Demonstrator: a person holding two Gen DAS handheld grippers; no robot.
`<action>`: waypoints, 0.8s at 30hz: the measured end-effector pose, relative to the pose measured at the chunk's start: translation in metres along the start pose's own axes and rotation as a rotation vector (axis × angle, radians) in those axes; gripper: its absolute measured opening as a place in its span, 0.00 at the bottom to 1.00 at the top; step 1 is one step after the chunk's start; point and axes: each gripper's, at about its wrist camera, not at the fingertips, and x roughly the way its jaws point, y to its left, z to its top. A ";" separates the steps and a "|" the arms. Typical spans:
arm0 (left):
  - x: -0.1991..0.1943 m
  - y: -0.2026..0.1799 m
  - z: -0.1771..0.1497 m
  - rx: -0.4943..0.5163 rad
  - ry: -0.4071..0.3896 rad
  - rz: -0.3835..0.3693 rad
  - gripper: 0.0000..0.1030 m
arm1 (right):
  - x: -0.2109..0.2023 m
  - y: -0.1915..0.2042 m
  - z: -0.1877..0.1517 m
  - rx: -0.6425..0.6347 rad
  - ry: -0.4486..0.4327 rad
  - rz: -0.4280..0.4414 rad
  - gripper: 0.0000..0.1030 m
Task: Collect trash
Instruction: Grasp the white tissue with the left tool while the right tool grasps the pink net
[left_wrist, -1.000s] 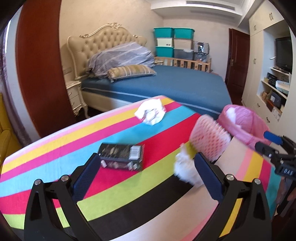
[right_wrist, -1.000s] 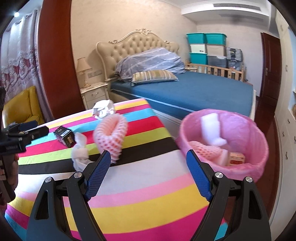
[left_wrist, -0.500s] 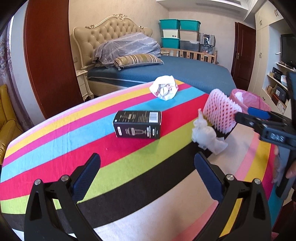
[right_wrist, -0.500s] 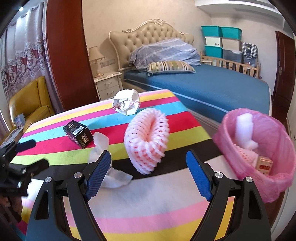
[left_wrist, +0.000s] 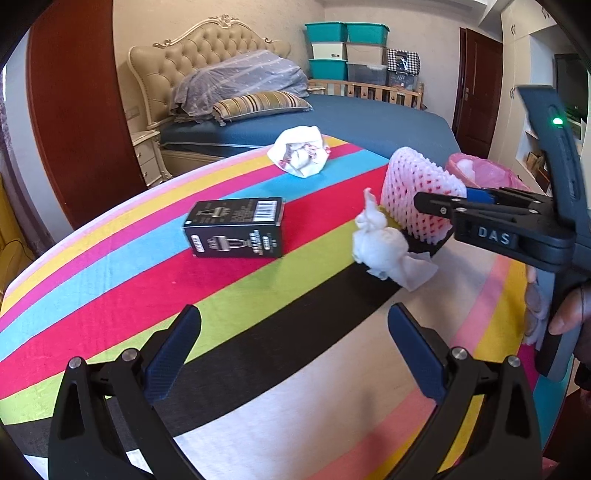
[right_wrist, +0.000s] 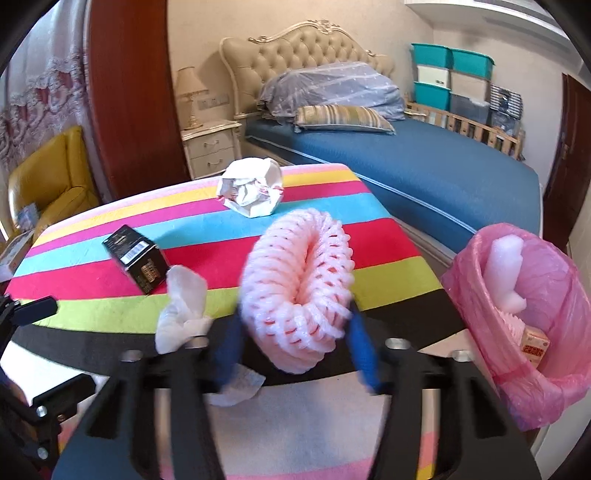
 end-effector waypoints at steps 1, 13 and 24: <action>0.001 -0.002 0.001 -0.001 0.003 -0.003 0.95 | -0.005 -0.001 -0.002 -0.004 -0.010 -0.006 0.41; 0.032 -0.044 0.024 -0.021 0.032 -0.084 0.95 | -0.062 -0.037 -0.031 0.055 -0.073 -0.066 0.40; 0.065 -0.059 0.046 -0.054 0.053 -0.056 0.91 | -0.068 -0.042 -0.043 0.094 -0.067 -0.054 0.40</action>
